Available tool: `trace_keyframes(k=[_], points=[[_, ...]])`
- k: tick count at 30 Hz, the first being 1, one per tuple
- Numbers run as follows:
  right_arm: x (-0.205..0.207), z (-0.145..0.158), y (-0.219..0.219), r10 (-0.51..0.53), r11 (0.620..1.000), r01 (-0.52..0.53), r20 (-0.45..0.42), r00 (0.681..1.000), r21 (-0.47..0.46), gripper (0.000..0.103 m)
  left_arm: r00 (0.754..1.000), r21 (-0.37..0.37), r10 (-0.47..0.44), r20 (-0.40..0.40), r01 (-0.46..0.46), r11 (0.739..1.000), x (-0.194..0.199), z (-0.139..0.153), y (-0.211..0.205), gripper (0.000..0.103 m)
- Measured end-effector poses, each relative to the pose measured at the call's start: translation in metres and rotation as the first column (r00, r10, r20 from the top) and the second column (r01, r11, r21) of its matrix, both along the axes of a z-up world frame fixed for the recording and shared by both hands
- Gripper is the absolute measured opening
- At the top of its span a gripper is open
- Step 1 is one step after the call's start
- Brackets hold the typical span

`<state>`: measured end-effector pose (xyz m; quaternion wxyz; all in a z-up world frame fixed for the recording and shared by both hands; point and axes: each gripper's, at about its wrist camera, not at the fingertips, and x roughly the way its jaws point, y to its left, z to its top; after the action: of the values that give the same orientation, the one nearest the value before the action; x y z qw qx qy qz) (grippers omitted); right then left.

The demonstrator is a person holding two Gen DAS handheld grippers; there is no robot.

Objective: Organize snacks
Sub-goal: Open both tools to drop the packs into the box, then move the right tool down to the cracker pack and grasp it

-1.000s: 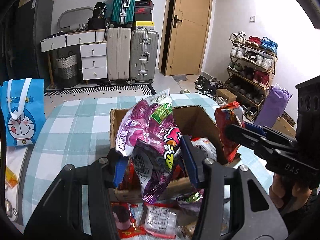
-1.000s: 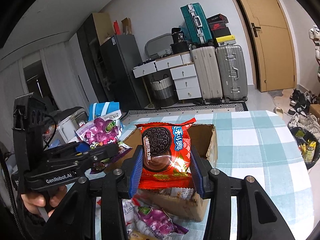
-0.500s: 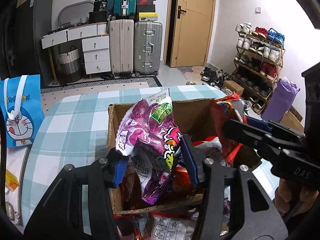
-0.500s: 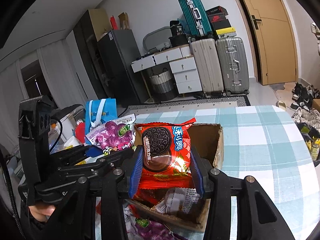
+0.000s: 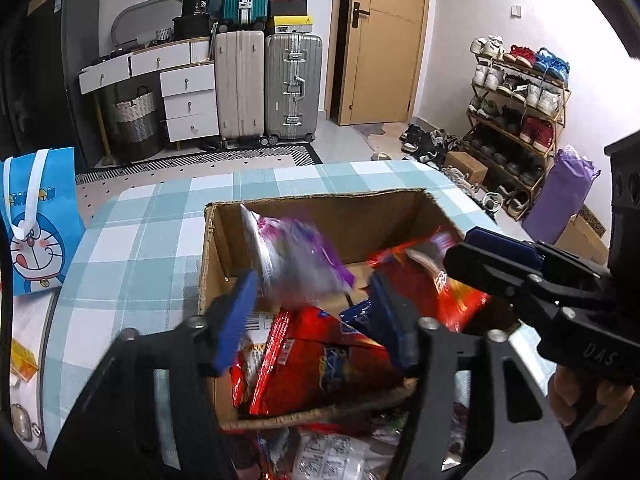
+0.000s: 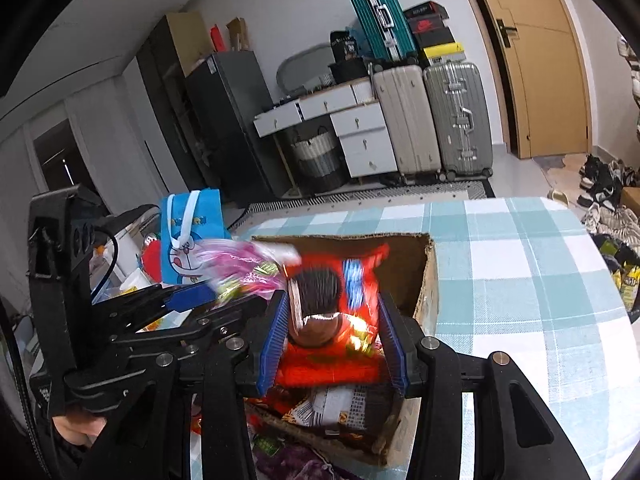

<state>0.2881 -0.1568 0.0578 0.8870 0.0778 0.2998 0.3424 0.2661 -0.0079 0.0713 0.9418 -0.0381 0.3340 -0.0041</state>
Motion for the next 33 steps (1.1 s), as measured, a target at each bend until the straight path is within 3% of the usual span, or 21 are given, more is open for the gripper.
trace_keyframes(k=[1,4,6,7,8,11,21,33], points=[[-0.002,0.002,-0.001,0.002,1.000,-0.002,0.006,1.000,0.002,0.048,1.000,-0.008,-0.001,0.009,0.001,1.000,-0.004,0.002,0.001,0.081],[-0.011,0.006,-0.009,-0.010,1.000,0.010,0.030,0.999,-0.001,0.052,0.999,-0.029,0.012,0.031,-0.011,1.000,-0.019,0.006,0.006,0.087],[-0.019,0.007,-0.014,-0.030,0.999,0.031,0.047,0.998,-0.022,0.063,0.999,-0.042,0.026,0.027,-0.025,0.999,-0.029,0.007,0.012,0.091],[-0.024,0.007,-0.017,-0.040,0.999,0.042,0.060,0.997,-0.033,0.080,0.999,-0.041,0.034,0.032,-0.032,0.999,-0.036,0.008,0.014,0.100],[-0.028,0.007,-0.019,-0.045,0.998,0.047,0.065,0.997,-0.035,0.094,0.998,-0.036,0.045,0.040,-0.043,0.998,-0.044,0.009,0.017,0.102],[-0.040,0.007,-0.028,-0.048,0.998,0.050,0.065,0.997,-0.037,0.102,0.996,-0.021,0.068,0.052,-0.067,0.998,-0.067,0.011,0.022,0.102],[-0.073,-0.014,-0.040,-0.054,0.993,0.054,0.000,0.999,-0.104,0.102,0.993,-0.015,0.122,0.004,-0.122,0.992,-0.130,-0.016,0.041,0.102],[-0.094,-0.034,-0.035,-0.014,0.987,0.003,-0.065,0.998,-0.161,0.102,0.985,-0.052,0.155,-0.076,-0.159,0.986,-0.132,-0.047,0.051,0.102]])
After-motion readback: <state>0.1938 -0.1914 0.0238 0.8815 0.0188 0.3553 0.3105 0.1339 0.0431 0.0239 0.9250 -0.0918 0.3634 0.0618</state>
